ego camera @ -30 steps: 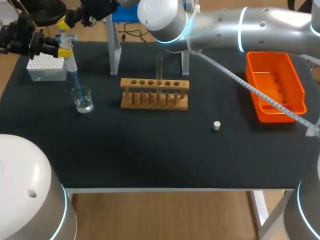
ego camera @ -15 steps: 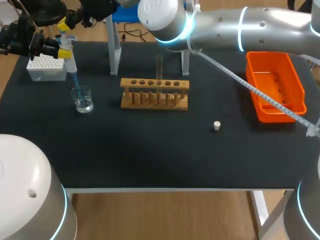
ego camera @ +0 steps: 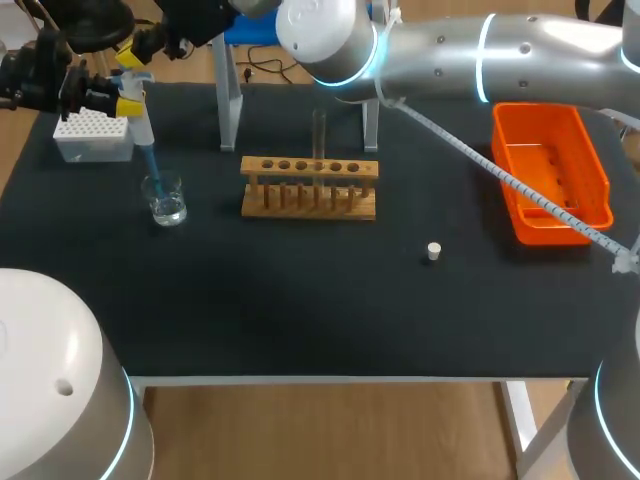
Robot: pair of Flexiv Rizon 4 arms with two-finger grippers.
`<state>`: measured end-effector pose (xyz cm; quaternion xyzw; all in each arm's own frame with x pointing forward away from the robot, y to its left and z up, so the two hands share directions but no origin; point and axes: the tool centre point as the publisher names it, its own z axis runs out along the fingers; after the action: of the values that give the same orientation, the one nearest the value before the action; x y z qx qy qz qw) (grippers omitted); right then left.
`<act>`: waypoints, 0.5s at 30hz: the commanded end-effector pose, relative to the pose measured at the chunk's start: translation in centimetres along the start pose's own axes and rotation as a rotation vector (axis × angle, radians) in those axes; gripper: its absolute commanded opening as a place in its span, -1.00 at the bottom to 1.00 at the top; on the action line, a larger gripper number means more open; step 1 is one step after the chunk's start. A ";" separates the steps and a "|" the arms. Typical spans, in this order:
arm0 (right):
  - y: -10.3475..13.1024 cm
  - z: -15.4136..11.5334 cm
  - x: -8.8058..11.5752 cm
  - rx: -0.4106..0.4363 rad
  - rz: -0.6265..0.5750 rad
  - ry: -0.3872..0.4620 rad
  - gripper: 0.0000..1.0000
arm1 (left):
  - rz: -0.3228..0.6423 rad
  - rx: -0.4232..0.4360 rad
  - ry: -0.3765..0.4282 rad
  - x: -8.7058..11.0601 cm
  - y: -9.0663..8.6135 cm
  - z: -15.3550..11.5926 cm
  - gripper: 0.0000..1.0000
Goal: Invert the test tube, pick up the pipette, mount the tip to pipette, aspirate from beaker and dispense into the tube, eject the tip, return the pipette, and cap with the stopper.
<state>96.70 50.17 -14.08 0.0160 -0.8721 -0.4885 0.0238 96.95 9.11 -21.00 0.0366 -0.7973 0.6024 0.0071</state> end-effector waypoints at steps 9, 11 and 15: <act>-1.1 0.8 -0.1 0.020 0.011 0.013 -1.00 | 0.003 0.002 0.004 -0.1 -0.3 -0.2 -1.00; -1.2 0.9 -0.1 0.023 0.012 0.016 -1.00 | 0.003 0.002 0.004 -0.1 -0.3 -0.2 -1.00; -1.4 1.0 0.0 0.028 0.013 0.020 -1.00 | 0.003 0.002 0.004 -0.1 -0.3 -0.2 -1.00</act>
<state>96.46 50.12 -15.36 0.0143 -0.8764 -0.4802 0.0330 96.89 9.12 -21.17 0.0362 -0.7975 0.6022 0.0073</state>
